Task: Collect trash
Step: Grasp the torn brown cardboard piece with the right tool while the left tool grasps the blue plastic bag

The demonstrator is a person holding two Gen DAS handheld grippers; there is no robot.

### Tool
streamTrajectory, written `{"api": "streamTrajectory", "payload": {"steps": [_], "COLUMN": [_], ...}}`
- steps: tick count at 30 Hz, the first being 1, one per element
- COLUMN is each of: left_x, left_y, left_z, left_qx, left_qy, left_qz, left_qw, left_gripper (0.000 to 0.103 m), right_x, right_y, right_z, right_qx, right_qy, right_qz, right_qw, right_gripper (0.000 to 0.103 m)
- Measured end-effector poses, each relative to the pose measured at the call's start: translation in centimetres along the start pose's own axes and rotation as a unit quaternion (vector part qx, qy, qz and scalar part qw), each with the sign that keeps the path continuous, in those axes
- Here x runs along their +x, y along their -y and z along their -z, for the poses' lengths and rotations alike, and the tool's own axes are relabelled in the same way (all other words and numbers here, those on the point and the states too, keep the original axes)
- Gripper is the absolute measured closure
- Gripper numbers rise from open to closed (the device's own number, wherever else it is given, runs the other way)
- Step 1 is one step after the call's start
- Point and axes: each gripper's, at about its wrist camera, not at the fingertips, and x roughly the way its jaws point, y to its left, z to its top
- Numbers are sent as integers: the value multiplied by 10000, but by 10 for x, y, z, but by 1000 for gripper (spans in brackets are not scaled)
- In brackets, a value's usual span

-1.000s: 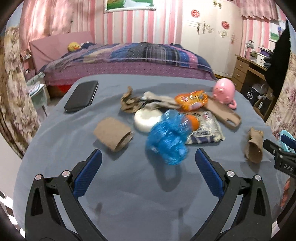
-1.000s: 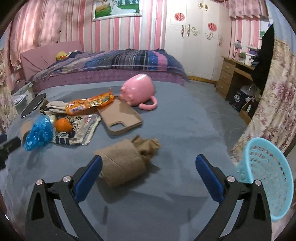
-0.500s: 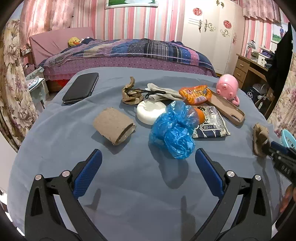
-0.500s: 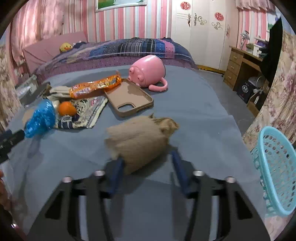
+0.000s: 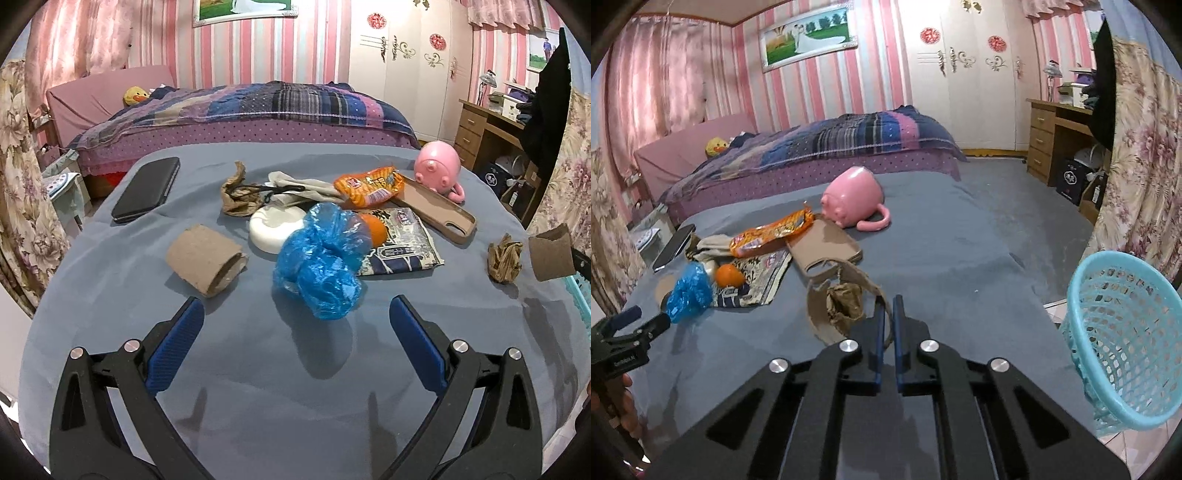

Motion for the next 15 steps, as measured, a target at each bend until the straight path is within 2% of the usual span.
{"api": "streamTrajectory", "payload": {"steps": [7, 8, 9, 11, 15], "left_x": [23, 27, 32, 36, 23], "left_y": [11, 12, 12, 12, 8], "left_z": [-13, -15, -16, -17, -18], "left_qx": [129, 116, 107, 77, 3], "left_qy": [-163, -217, -296, -413, -239], "left_qz": [140, 167, 234, 331, 347], "left_qw": [9997, 9996, 9992, 9986, 9991], "left_gripper": [34, 48, 68, 83, 88], "right_x": [4, 4, 3, 2, -1], "right_y": [4, 5, 5, 7, 10], "right_z": [4, 4, 4, 4, 5], "right_qx": [18, 14, 9, -4, 3], "right_qy": [-2, 7, 23, 51, 96], "right_qz": [28, 33, 38, 44, 19], "right_qw": [10000, 10000, 10000, 10000, 10000], "right_gripper": [98, 98, 98, 98, 98]}}
